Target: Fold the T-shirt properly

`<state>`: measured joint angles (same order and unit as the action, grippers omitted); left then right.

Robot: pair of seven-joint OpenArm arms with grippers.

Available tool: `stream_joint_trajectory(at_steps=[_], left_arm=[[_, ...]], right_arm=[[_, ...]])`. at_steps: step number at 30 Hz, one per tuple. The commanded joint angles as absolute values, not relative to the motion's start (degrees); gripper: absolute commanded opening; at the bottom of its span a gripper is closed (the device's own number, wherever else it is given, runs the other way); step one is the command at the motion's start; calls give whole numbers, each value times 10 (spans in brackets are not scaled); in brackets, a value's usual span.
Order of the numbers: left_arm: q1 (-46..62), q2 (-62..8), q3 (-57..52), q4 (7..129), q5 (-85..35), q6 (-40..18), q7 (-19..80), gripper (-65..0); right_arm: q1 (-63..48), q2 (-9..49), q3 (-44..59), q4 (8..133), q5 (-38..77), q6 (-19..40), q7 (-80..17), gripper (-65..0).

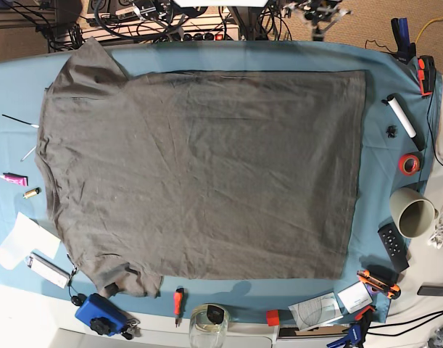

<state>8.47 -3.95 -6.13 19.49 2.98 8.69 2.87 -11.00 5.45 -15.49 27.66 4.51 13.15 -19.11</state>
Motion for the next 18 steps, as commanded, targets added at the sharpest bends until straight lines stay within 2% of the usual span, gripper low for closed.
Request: stream_joint_trajectory(at_steps=[1,8,13,18], left_arm=[[98,-47,-62,207,20,91,29,-650],[199,-82,-62,331,-45,91,31,-650],[283,-95,-62,438,-48,91,31,-650],[370,-101,-62,559,-71,91,58,-650]], right_arm=[[-121,63,-153,296,47,134,-192,-650],[-210,107,-153,453,47,128,-213,-650],[-283,145,-150,571,47,113,-235,-650],[-375,159,-92,689,51,113,-264,-650]])
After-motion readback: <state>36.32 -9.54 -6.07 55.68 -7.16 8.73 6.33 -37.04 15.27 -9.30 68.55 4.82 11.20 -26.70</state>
